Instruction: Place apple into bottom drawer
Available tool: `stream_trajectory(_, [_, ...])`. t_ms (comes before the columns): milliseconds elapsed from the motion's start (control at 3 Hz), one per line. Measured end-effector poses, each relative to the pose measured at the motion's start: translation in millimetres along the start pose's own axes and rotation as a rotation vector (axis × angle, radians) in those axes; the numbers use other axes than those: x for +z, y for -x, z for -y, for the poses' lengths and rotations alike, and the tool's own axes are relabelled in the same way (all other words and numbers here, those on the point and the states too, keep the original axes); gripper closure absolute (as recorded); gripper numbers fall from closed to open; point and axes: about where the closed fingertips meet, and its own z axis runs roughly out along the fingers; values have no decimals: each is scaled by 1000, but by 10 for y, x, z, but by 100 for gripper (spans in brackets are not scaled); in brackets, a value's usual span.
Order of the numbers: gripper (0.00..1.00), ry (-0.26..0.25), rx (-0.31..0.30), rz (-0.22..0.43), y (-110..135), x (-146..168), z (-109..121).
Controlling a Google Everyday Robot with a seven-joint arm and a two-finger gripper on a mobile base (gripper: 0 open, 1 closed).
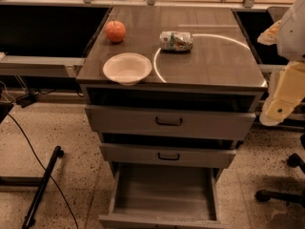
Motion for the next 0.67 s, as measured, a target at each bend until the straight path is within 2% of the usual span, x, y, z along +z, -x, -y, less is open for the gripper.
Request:
stream_trajectory(333, [0,0,0,0,1,0,1])
stream_trajectory(667, [0,15,-20,25,146,87,221])
